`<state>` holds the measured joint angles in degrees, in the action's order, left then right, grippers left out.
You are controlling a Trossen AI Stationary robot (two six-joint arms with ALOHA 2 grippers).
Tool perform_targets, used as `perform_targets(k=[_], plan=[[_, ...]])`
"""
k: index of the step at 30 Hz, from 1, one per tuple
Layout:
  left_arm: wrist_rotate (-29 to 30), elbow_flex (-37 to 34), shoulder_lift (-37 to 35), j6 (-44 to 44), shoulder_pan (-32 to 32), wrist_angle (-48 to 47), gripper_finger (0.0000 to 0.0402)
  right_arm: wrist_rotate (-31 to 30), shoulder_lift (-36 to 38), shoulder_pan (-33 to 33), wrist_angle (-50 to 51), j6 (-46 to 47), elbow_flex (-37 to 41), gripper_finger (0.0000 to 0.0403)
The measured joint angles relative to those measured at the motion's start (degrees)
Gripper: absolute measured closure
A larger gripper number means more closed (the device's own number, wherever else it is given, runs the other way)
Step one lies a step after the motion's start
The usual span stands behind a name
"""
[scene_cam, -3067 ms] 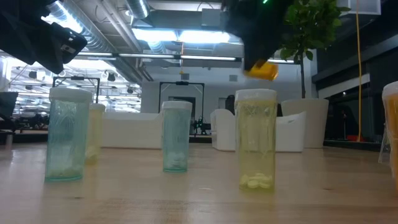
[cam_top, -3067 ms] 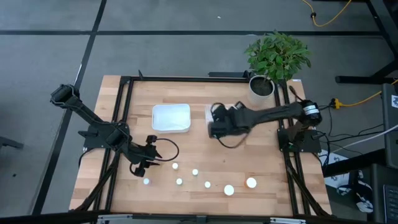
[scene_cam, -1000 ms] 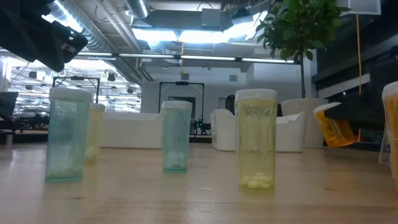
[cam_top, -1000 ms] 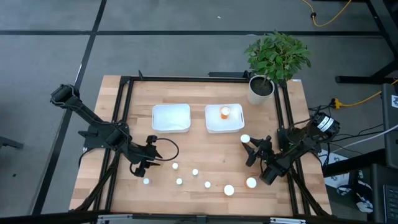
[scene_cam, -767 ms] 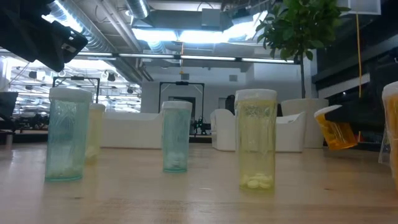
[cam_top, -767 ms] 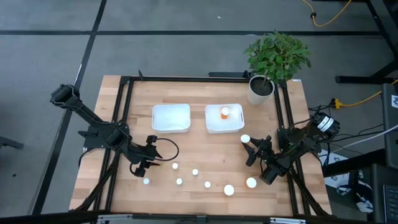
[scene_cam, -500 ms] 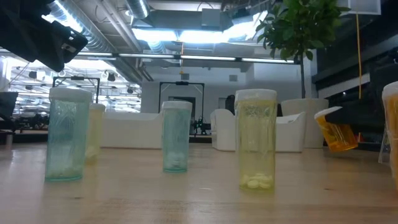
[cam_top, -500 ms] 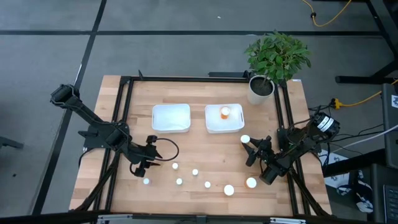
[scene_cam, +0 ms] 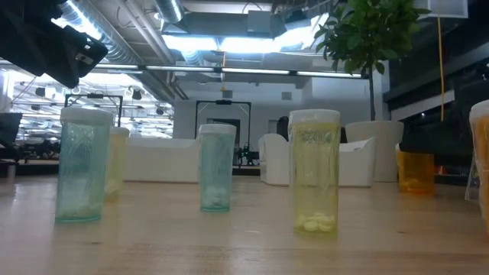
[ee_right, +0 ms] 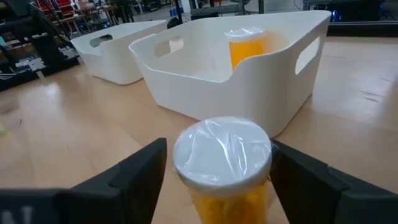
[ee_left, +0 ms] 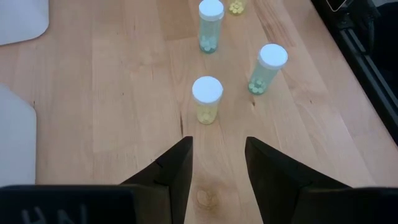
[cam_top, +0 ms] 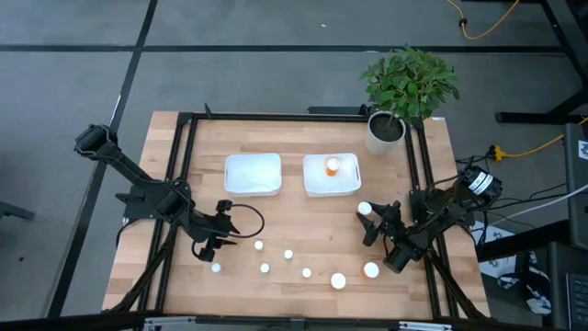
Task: Pick and place medicine bottles into bin by pill shape (circle, oval)
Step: Put the right orange pill bottle into the right white bin
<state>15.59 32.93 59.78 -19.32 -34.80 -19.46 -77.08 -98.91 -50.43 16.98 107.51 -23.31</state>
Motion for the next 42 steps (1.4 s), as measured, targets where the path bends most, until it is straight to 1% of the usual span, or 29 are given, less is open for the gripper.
perform_targets(k=[6,11,16,19,22,24,26,28,31,35,39,42], plan=[[0.0,0.0,0.0,0.0,0.0,0.0,0.0261,-4.3,0.0,0.0,0.4,-0.1,0.0,0.0129],[0.0,0.0,0.0,0.0,0.0,0.0,0.0261,-2.4,2.9,0.0,1.9,0.0,0.0,0.0128],[0.0,0.0,0.0,0.0,0.0,0.0,0.0261,-2.2,9.0,0.0,8.9,0.0,0.0,0.0128],[0.0,0.0,0.0,0.0,0.0,0.0,0.0261,-1.9,14.1,0.0,12.7,0.0,0.0,0.0128],[0.0,0.0,0.0,0.0,0.0,0.0,0.0261,-1.2,20.3,0.0,13.8,0.0,0.0,0.0128],[0.0,0.0,0.0,0.0,0.0,0.0,0.0261,2.0,24.7,0.2,14.1,0.0,-0.3,0.0128],[0.0,0.0,0.0,0.0,0.0,0.0,0.0261,8.3,28.9,1.1,15.6,-0.4,-1.4,0.0128],[0.0,0.0,0.0,0.4,0.0,0.0,0.0261,15.2,32.8,2.7,16.4,-3.8,-3.4,0.0128],[0.0,0.0,0.0,0.4,0.0,0.0,0.0261,21.9,37.0,5.4,16.4,-13.9,-7.2,0.0128],[0.0,0.0,0.0,0.4,0.0,0.0,0.0261,29.8,40.7,9.6,16.4,-29.7,-14.8,0.0128],[0.0,0.0,0.0,0.4,0.0,0.0,0.0261,38.4,41.6,13.7,18.4,-43.5,-24.0,0.0128],[0.0,0.0,0.0,0.4,0.0,0.0,0.0261,44.3,40.9,16.8,23.8,-48.9,-30.9,0.0128]])
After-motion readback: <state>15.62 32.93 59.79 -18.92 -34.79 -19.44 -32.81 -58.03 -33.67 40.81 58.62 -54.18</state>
